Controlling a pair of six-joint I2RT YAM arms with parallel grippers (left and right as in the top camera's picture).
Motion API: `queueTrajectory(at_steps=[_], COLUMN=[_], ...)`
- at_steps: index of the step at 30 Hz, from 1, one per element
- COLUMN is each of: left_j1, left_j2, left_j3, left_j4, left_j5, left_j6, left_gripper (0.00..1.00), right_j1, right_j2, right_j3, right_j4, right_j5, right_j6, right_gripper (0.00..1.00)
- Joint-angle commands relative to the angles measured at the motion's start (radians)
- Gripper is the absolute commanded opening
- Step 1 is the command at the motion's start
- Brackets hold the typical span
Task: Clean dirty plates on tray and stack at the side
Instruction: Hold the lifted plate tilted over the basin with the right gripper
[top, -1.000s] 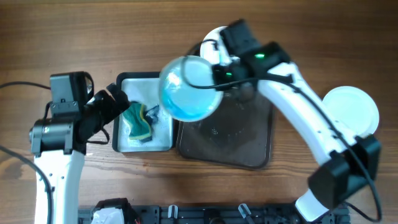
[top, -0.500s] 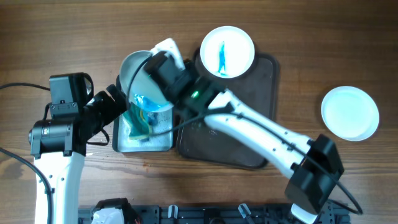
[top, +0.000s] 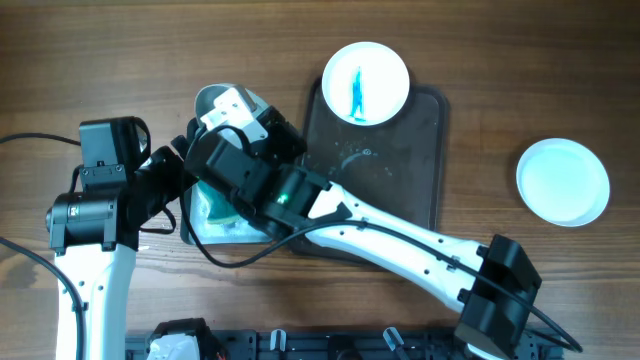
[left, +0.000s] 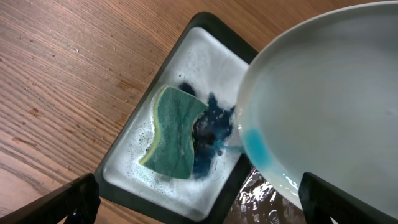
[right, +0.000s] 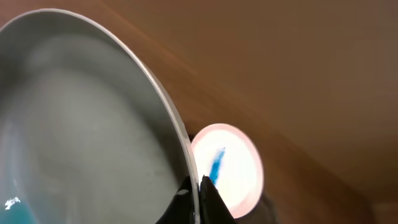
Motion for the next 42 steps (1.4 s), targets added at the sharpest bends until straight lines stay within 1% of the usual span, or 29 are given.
queueTrajectory(at_steps=[1, 20, 25, 42], left_j1=[0.006, 0.006, 0.006, 0.006], left_j2=[-0.004, -0.004, -0.004, -0.003], left_j3=[0.018, 0.018, 0.018, 0.018], left_j4=[-0.001, -0.001, -0.001, -0.001], left_j5=[0.008, 0.008, 0.008, 0.008], left_j6=[0.005, 0.005, 0.005, 0.005], left_gripper=[1.0, 1.0, 1.0, 1.0], right_j1=[0.015, 0.015, 0.015, 0.015], right_j2=[-0.004, -0.004, -0.004, -0.004], right_j3=[0.024, 0.024, 0.024, 0.024], right_j4=[0.023, 0.258, 0.284, 0.293], right_j5=[0.109, 0.138, 0.151, 0.151], right_j6=[-0.048, -0.407, -0.434, -0.435], right_gripper=[0.04, 0.04, 0.04, 0.04])
